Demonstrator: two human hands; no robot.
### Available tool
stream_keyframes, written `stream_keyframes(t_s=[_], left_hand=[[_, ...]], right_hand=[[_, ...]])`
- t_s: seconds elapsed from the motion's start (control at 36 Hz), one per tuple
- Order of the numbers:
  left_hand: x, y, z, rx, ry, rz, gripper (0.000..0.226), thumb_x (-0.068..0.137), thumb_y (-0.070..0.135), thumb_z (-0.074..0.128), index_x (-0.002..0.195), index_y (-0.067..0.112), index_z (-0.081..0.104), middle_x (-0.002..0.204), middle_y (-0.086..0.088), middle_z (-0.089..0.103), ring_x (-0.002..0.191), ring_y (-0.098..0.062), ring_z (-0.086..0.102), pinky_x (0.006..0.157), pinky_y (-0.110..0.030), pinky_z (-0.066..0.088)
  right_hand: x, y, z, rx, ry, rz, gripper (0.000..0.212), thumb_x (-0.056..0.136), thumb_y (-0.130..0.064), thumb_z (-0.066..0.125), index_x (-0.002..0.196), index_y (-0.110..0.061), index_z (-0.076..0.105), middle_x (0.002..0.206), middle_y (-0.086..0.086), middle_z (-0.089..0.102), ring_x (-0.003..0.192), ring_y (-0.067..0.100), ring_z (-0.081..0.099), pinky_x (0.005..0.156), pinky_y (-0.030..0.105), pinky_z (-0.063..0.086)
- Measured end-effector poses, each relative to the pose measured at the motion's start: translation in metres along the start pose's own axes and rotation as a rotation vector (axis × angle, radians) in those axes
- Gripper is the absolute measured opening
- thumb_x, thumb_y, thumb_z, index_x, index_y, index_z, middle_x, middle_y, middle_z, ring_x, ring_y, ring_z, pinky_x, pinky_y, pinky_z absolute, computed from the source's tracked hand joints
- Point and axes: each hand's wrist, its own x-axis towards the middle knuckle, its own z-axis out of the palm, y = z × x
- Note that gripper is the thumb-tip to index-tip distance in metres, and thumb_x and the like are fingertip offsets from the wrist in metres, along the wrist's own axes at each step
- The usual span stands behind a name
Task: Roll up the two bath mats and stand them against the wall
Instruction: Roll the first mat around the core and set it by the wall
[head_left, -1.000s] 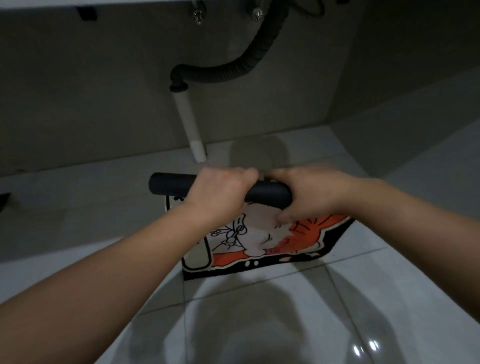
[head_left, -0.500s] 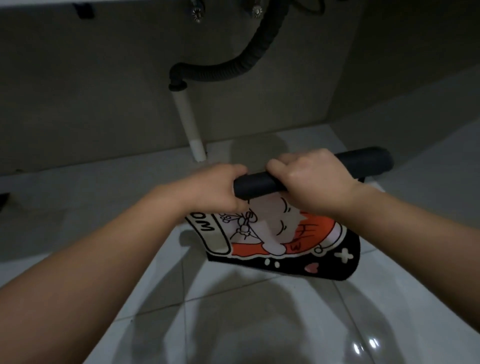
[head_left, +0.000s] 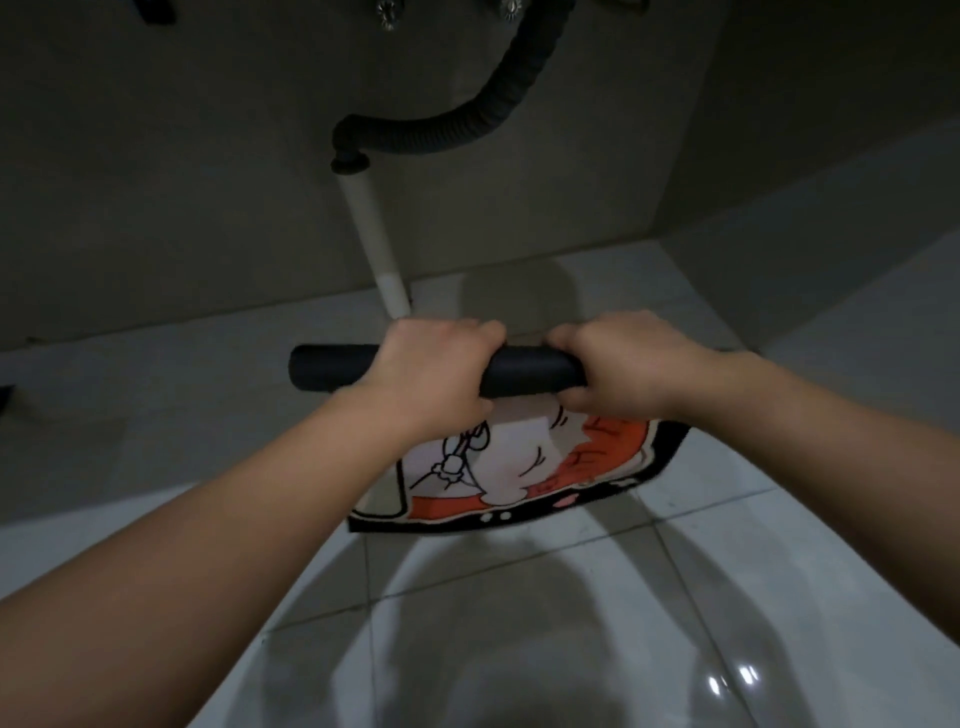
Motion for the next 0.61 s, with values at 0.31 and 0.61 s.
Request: stream_keyframes(t_s=[0.31,0.61], left_hand=[[0.007,-0.011,0.002,-0.446,-0.267,-0.166,0.029,0.068,0.031,0.072,0.092,0.026,0.057,0.08,0.003,0.062,0.078,-0.021,0.062,0.063,-0.03,0.047],[-0.009,-0.004,0.019,0.052,0.242,0.018,0.029,0.063,0.022,0.074,0.089,0.02,0.063,0.076,-0.001,0.066,0.068,-0.026,0.064,0.054,-0.027,0.034]], right_hand=[[-0.001,0.005,0.018,-0.329,0.447,-0.24,0.027,0.072,-0.026,0.066,0.096,-0.014,0.061,0.077,0.006,0.063,0.062,0.029,0.06,0.049,0.029,0.033],[0.01,0.005,0.008,0.379,-0.216,0.068,0.039,0.069,-0.029,0.075,0.103,-0.031,0.056,0.09,-0.004,0.065,0.082,0.018,0.064,0.071,0.035,0.053]])
